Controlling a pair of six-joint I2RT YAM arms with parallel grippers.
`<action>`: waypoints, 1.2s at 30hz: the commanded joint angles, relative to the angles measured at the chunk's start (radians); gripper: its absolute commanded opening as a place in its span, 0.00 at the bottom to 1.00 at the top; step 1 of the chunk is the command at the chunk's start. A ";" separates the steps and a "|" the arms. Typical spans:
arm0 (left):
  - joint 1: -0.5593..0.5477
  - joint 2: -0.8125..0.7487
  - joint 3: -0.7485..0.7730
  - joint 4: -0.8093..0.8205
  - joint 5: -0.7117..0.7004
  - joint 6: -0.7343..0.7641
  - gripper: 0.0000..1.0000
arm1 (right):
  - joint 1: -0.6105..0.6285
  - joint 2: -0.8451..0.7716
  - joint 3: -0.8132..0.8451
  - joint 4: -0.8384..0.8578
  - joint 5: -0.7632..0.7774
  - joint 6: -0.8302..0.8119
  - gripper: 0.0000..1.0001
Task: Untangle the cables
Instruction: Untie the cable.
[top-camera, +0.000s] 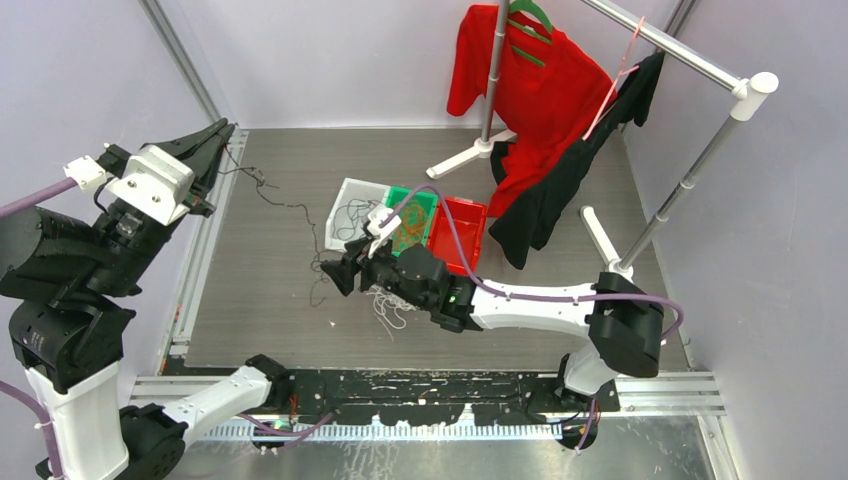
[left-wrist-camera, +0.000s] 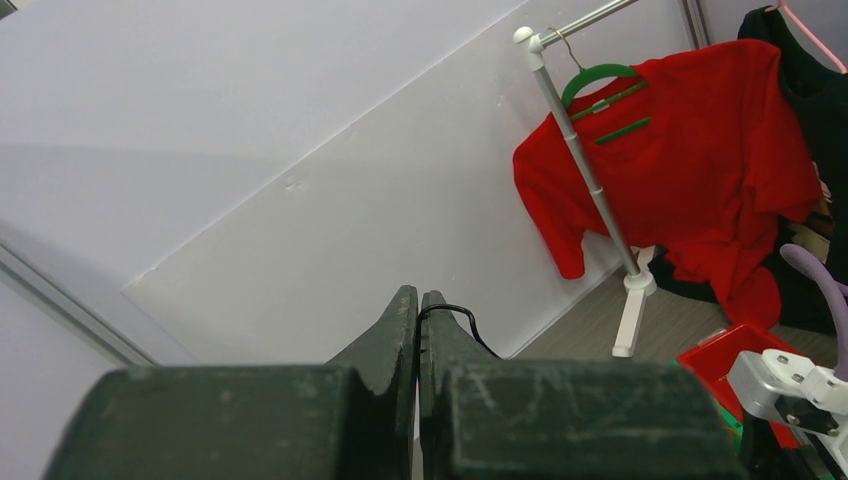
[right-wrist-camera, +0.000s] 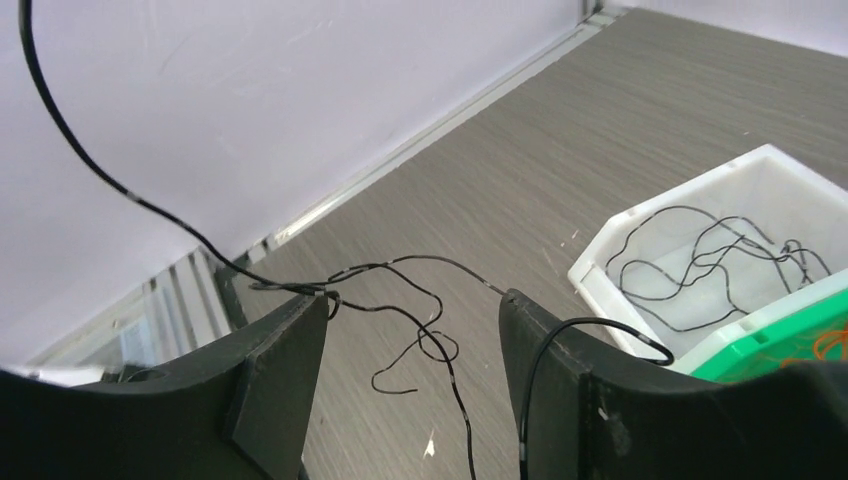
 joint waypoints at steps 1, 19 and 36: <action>-0.001 0.004 0.036 -0.005 0.002 -0.028 0.00 | 0.003 0.014 0.011 0.239 0.187 0.018 0.67; -0.001 0.103 0.335 -0.308 0.125 -0.190 0.00 | 0.003 0.260 0.214 0.586 0.545 -0.355 0.69; 0.158 0.145 0.534 0.072 0.182 -0.308 0.00 | -0.055 0.284 -0.001 0.528 0.484 -0.166 0.66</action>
